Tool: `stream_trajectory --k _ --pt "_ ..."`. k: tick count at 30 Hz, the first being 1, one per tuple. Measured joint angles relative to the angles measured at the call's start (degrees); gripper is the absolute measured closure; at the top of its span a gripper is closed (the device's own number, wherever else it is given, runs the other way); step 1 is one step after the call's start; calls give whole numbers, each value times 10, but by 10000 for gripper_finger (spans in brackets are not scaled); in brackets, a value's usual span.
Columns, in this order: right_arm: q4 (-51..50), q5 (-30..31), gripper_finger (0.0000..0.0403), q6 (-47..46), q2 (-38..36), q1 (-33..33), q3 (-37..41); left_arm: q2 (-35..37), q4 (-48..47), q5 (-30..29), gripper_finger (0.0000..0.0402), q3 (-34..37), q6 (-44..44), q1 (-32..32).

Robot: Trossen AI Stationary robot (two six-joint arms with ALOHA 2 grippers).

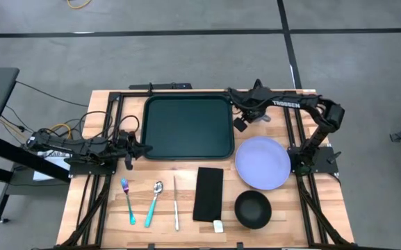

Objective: Set up tray
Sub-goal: Put the blue mug to the top right on the black tray

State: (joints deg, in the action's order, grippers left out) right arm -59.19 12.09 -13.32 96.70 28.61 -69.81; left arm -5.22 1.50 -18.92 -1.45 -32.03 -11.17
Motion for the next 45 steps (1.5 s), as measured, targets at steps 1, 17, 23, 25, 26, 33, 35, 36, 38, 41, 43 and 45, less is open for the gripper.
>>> stream_trajectory --k 1,17,23,25,26,33,35,36,38,41,43,45 --pt "7 -8 397 21 1 -3 -16 0 0 -6 402 0 0 0" --pt "-23 -59 401 219 123 -10 -276 0 4 -30 401 0 0 0" --pt "-77 -66 401 239 224 -9 -405 0 5 -38 401 0 -4 0" --pt "-83 -78 401 239 246 -3 -436 0 5 -40 402 0 -4 0" --pt "-88 -84 401 239 257 0 -446 0 5 -40 402 0 -4 0" --pt "-117 -97 402 239 313 12 -471 0 5 -41 401 0 -6 0" --pt "-118 -97 402 243 322 13 -471 0 5 -43 401 0 -7 0" --pt "-116 -97 402 247 323 13 -471 0 5 -43 401 0 -7 0" --pt "-106 -98 402 253 321 15 -471 0 5 -43 401 0 -7 0" --pt "-91 -98 402 253 321 15 -471 0 5 -43 401 0 -7 0" --pt "-95 -98 401 250 321 19 -471 0 5 -43 402 0 -7 0" --pt "-102 -103 401 249 321 22 -471 0 5 -43 401 0 -7 0"
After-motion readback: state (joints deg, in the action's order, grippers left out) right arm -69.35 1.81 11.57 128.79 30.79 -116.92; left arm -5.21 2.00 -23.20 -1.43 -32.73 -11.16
